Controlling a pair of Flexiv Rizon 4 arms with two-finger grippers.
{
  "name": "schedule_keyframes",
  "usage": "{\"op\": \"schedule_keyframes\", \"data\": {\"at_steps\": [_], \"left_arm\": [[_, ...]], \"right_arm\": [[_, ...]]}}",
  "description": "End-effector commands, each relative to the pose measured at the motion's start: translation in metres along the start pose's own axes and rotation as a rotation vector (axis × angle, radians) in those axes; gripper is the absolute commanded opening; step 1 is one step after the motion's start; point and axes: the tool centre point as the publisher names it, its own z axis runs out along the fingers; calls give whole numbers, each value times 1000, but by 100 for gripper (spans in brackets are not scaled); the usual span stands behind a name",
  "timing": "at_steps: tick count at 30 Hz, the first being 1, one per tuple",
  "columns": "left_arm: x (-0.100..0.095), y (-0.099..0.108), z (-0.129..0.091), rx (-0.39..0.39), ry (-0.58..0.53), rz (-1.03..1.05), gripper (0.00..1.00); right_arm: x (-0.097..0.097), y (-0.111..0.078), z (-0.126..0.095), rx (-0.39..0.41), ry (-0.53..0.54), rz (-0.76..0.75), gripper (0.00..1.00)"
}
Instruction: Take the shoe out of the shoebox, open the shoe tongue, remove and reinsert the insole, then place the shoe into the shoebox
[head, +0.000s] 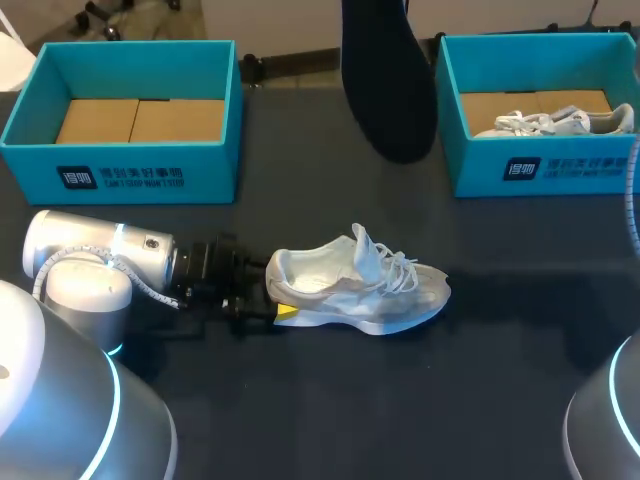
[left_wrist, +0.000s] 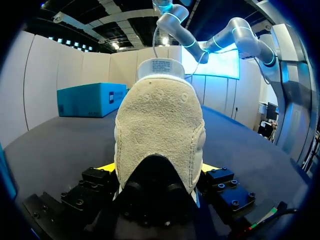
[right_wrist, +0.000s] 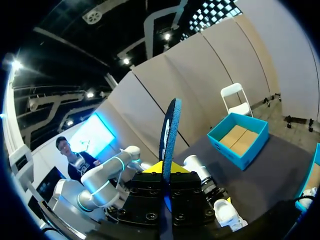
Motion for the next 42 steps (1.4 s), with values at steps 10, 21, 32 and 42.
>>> {"op": "schedule_keyframes", "data": {"at_steps": [10,21,32,42], "left_arm": [[0,0,1,-2,-1,-1,0],[0,0,1,-2,-1,-1,0],[0,0,1,-2,-1,-1,0],[0,0,1,-2,-1,-1,0]], "right_arm": [[14,-2,-36,-33,-42,261,0],[39,-16,-34,-67,-54,353,0],[51,-45,-30,-86,-29,408,0],[65,-61,-34,-60,2,431,0]]}}
